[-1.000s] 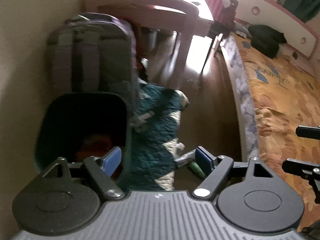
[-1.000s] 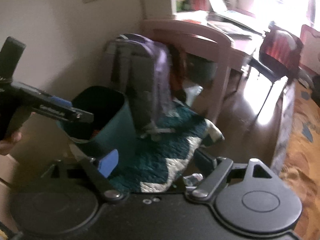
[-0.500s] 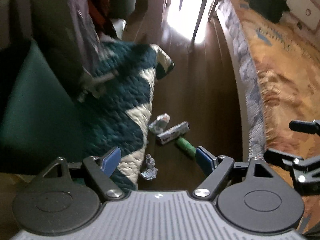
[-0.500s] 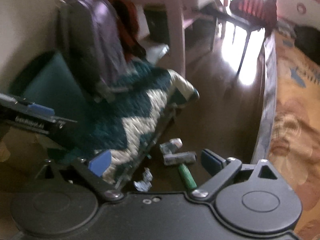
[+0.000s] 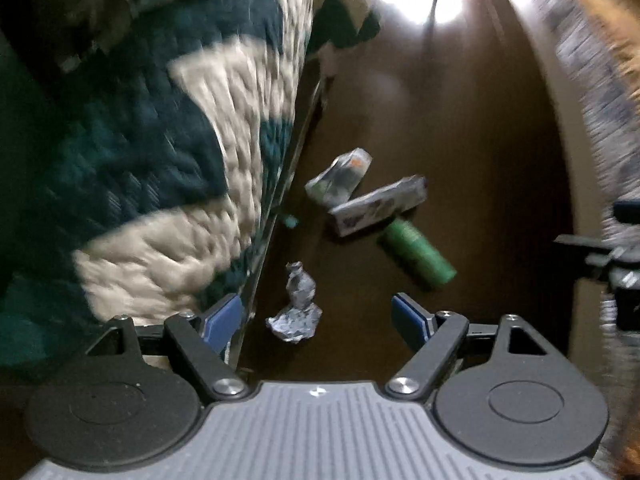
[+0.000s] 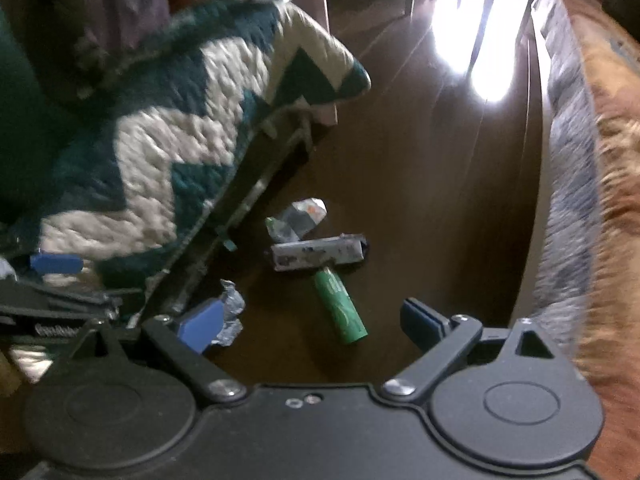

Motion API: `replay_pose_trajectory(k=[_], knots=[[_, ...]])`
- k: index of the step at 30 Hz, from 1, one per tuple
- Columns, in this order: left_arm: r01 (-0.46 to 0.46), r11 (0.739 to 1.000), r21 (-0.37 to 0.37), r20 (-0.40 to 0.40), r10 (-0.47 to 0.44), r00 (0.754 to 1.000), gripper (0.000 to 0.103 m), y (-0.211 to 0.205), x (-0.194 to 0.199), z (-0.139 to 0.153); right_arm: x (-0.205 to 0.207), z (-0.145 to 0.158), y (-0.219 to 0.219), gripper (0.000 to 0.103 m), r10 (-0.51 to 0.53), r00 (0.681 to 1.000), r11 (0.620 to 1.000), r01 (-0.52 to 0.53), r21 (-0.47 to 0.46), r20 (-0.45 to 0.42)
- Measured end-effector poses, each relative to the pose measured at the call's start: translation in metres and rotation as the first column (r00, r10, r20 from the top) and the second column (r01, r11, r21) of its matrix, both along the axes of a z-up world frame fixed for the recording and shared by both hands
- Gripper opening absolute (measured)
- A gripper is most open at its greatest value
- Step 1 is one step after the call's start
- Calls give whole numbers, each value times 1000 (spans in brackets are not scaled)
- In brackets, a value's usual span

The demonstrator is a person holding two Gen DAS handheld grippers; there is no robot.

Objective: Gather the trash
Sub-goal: 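Move both tools back down toward the remaining floor trash, then grasp the crumpled foil with the left tool while the right tool grasps the green bottle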

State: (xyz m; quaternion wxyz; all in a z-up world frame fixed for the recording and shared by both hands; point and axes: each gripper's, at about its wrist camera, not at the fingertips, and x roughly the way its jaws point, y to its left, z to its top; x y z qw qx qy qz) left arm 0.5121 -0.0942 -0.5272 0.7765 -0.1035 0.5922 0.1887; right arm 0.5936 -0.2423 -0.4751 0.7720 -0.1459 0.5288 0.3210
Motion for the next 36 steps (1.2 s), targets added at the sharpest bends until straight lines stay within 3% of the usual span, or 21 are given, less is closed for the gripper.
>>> replay_pose_trajectory(k=[6, 13, 16, 22, 28, 32, 36], knots=[[-75, 997, -11, -94, 74, 993, 82, 2, 14, -110, 21, -82, 10, 95, -20, 999, 1000, 20, -9, -33], [-149, 989, 10, -112, 149, 982, 82, 16, 18, -202, 42, -178, 27, 90, 36, 996, 999, -36, -1, -81], [-171, 984, 40, -127, 175, 976, 82, 28, 15, -237, 48, -220, 39, 84, 72, 993, 997, -74, -21, -95], [-219, 974, 52, -158, 225, 961, 82, 48, 12, -283, 52, -287, 62, 81, 148, 986, 985, -155, -80, -79], [-120, 991, 58, -122, 127, 984, 82, 37, 26, -309, 56, -333, 76, 76, 201, 976, 969, -210, -129, -79], [-134, 989, 56, -147, 141, 979, 77, 43, 29, -329, 52, -349, 82, 73, 235, 970, 956, -242, -165, -58], [-182, 983, 25, -146, 184, 972, 58, 52, 25, -343, 53, -356, 79, 55, 223, 973, 958, -230, -173, -58]])
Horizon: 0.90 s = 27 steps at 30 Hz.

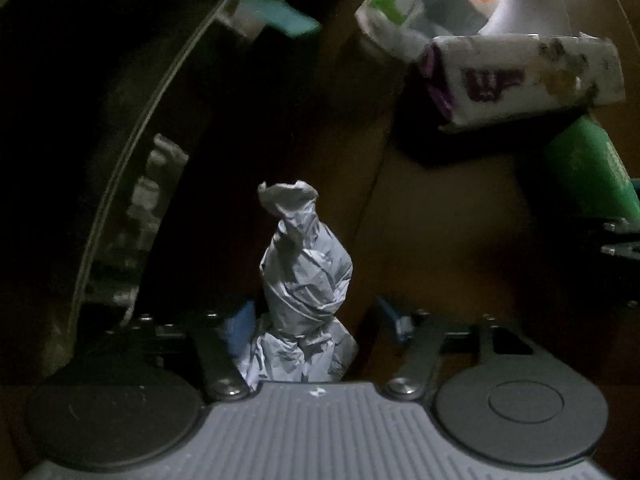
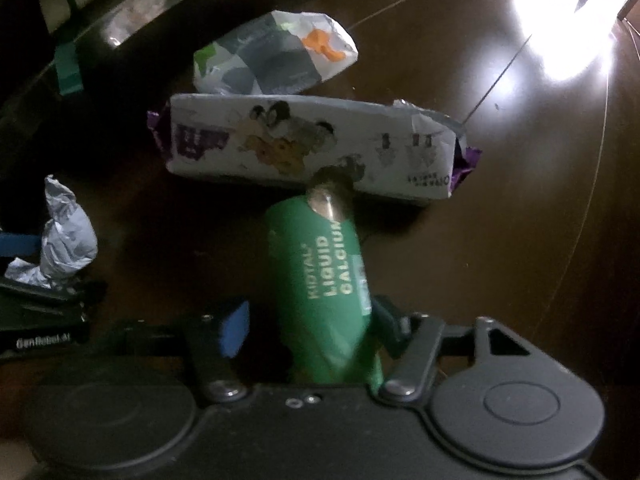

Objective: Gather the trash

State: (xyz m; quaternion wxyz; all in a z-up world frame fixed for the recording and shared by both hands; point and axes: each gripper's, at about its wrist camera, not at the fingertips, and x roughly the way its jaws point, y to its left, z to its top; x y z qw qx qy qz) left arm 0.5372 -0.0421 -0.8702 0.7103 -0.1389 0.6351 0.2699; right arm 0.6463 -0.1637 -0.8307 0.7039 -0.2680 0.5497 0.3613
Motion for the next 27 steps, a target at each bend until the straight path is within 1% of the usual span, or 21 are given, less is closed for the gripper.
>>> replay_pose_trajectory(k=[1, 2, 3, 4, 9, 13, 17, 20, 21, 23, 25, 27], knots=[[-12, 1000, -5, 4, 12, 1000, 58, 3, 0, -1, 0, -1, -1, 52, 1, 1000, 1000, -1, -3, 6], [-12, 1000, -2, 2, 12, 1000, 54, 4, 0, -2, -1, -1, -2, 50, 3, 1000, 1000, -3, -7, 11], [-6, 1000, 5, 1, 6, 1000, 41, 3, 1, -3, -1, -1, -3, 50, 5, 1000, 1000, -5, -5, 13], [6, 1000, 18, -4, -6, 1000, 38, 3, 1, -2, -2, -1, -5, 50, 5, 1000, 1000, -4, -5, 17], [-14, 999, 32, -22, 14, 1000, 36, 1, -7, 2, -11, 6, -16, 49, -24, 1000, 1000, 24, -6, 15], [14, 1000, 27, -29, -13, 999, 35, -9, -10, 18, -24, 25, -32, 49, -112, 993, 993, 112, 19, -31], [21, 1000, -17, -35, -22, 999, 35, -15, -16, 51, -41, 61, -49, 49, -184, 980, 982, 187, 31, -72], [42, 998, -45, -44, -44, 998, 35, -24, -22, 80, -56, 92, -61, 49, -234, 967, 972, 235, -1, -99], [51, 997, -52, -46, -53, 998, 35, -28, -21, 92, -59, 103, -66, 49, -255, 960, 967, 255, -12, -112], [66, 995, -70, -49, -69, 996, 35, -34, -19, 120, -67, 126, -77, 49, -303, 937, 952, 307, -3, -174], [93, 993, -67, -42, -96, 994, 35, -41, -17, 148, -73, 151, -88, 49, -345, 917, 935, 353, 9, -199], [126, 990, -63, -28, -128, 991, 35, -48, -17, 179, -78, 182, -98, 49, -361, 908, 927, 374, 24, -214]])
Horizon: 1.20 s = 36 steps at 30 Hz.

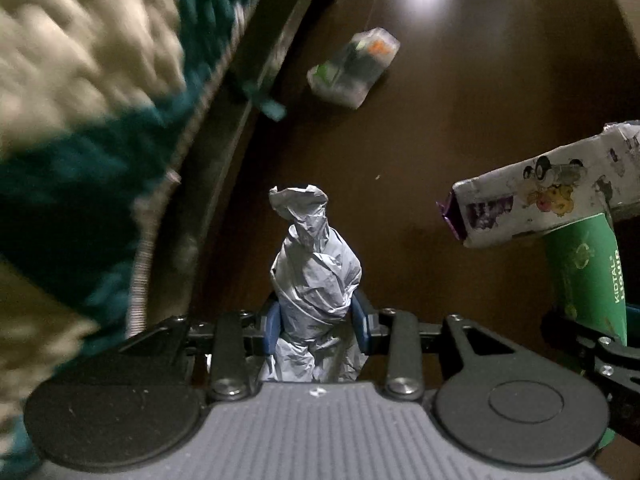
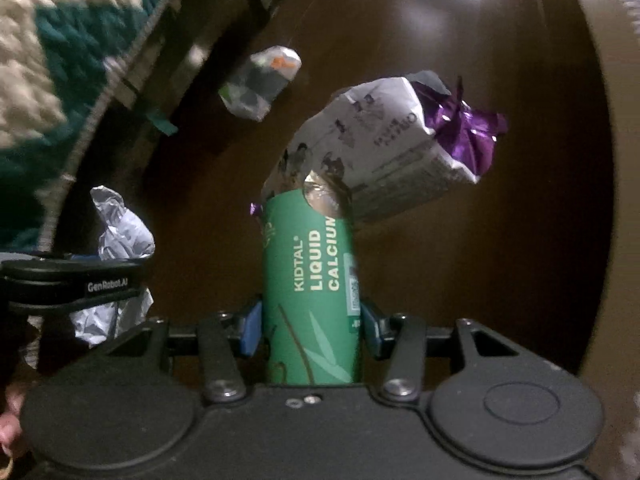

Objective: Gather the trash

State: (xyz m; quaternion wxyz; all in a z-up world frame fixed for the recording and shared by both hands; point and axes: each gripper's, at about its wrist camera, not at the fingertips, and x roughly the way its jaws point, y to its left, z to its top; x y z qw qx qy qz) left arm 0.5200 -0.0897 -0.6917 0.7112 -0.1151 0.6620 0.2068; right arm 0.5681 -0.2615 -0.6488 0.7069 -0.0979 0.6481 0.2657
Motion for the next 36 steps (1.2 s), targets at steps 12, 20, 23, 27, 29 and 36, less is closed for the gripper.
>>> replay_pose_trajectory(k=[12, 20, 23, 27, 29, 36], knots=[[93, 996, -11, 112, -91, 990, 35, 5, 5, 98, -18, 54, -1, 49, 91, 996, 996, -91, 0, -18], [81, 997, 6, 56, -81, 995, 35, 13, -9, 67, -29, -34, 13, 49, 125, 988, 989, -132, -64, -95], [106, 994, 32, 40, -107, 993, 35, 12, -16, 82, -23, -56, 4, 49, 88, 984, 994, -96, -44, -158], [37, 999, 3, 43, -37, 998, 35, 8, -27, 122, -17, -75, -7, 49, 7, 966, 1000, -9, -6, -258], [-13, 1000, -9, 51, 14, 999, 35, 3, -29, 143, -15, -74, -14, 49, 13, 959, 1000, -9, 14, -284], [-66, 998, -15, 106, 67, 992, 35, -4, -9, 171, 0, -67, -8, 49, 67, 939, 995, -38, 92, -337]])
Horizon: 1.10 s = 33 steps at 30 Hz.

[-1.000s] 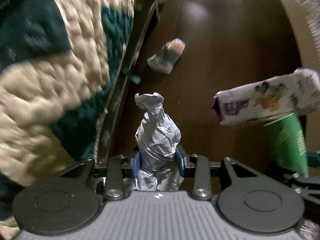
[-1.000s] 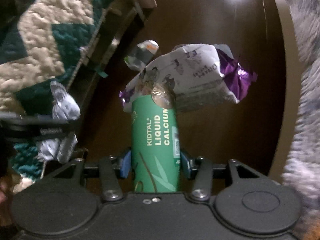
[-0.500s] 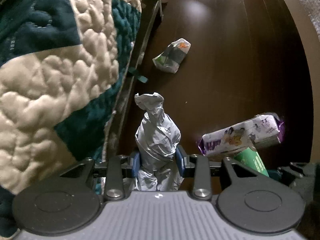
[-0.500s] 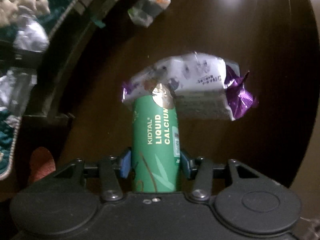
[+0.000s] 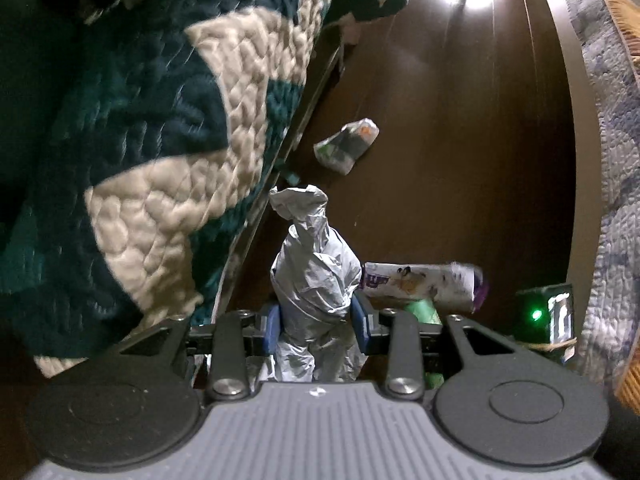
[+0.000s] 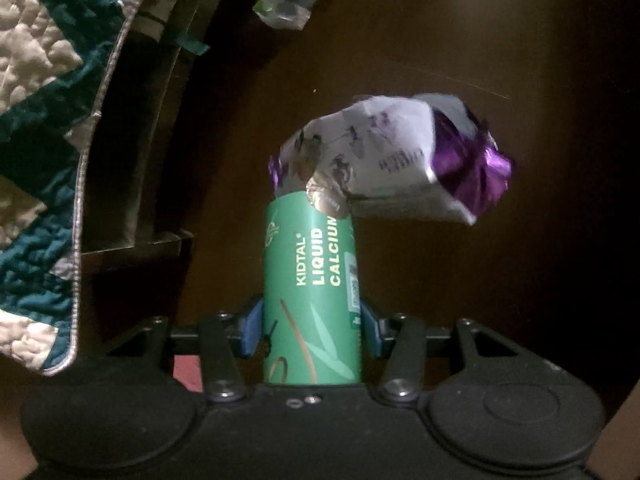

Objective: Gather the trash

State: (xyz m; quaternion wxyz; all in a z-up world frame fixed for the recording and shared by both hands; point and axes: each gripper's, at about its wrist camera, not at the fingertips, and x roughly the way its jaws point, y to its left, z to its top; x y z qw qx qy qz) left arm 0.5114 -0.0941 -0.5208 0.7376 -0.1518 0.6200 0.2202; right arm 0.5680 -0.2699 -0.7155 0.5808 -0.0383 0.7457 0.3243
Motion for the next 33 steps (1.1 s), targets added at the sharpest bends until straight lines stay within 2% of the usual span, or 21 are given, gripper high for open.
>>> replay_pose_trajectory(k=[2, 4, 6, 7, 9, 10, 11, 13, 17, 22, 25, 27, 31, 33], knots=[[10, 1000, -25, 15, -9, 1000, 35, 1, 10, -13, 0, -6, 7, 49, 38, 999, 999, -37, -17, 13], [25, 999, -30, 8, -24, 1000, 35, 0, 20, -33, -5, -15, 19, 49, 133, 989, 989, -128, -73, 65], [43, 998, -38, 10, -42, 999, 35, -2, 29, -58, -4, -24, 23, 49, 141, 989, 990, -141, -14, 46], [57, 998, -22, 11, -57, 998, 35, -3, 34, -72, -5, -26, 27, 49, 170, 982, 985, -168, -30, 83], [63, 997, -35, 18, -62, 998, 35, -3, 39, -93, -17, -30, 40, 49, 306, 925, 951, -291, -101, 224], [59, 996, -67, 21, -58, 998, 35, -1, 41, -107, -19, -33, 42, 49, 319, 919, 948, -307, -84, 232], [58, 994, -92, 24, -56, 998, 35, 1, 43, -121, -19, -37, 43, 49, 312, 926, 950, -306, -61, 212], [66, 988, -141, 40, -61, 997, 35, 3, 50, -153, -19, -44, 44, 49, 320, 920, 947, -313, -67, 224], [60, 974, -217, 22, -56, 998, 35, 2, 60, -218, -18, -56, 38, 49, 308, 928, 952, -299, -72, 211], [150, 947, -284, -10, -160, 987, 35, -21, 60, -281, -7, -80, 23, 49, 300, 935, 953, -284, -106, 191], [167, 945, -280, -27, -182, 983, 35, -30, 61, -306, -2, -91, 21, 49, 287, 940, 956, -270, -112, 184], [185, 952, -244, -26, -198, 980, 34, -35, 63, -317, -1, -96, 21, 49, 282, 943, 958, -266, -111, 178], [205, 960, -192, -38, -216, 976, 33, -41, 67, -330, -1, -104, 17, 49, 268, 951, 962, -254, -105, 155], [219, 960, -173, -47, -230, 972, 32, -45, 66, -333, 0, -97, 15, 48, 235, 961, 971, -224, -87, 149]])
